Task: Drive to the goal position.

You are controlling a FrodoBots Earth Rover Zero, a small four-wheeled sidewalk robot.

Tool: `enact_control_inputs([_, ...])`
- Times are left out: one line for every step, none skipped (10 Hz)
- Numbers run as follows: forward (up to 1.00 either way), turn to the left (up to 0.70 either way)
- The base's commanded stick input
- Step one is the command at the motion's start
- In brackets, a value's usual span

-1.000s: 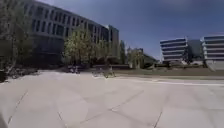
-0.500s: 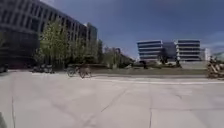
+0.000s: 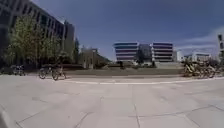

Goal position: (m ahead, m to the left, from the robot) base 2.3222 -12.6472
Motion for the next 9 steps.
enact_control_inputs([0.7, -0.36])
enact_control_inputs([0.7, -0.36])
enact_control_inputs([0.7, -0.36])
enact_control_inputs([0.7, -0.36])
enact_control_inputs([0.7, -0.36])
enact_control_inputs([0.7, -0.36])
enact_control_inputs([0.7, -0.36])
enact_control_inputs([0.7, -0.36])
enact_control_inputs([0.7, -0.36])
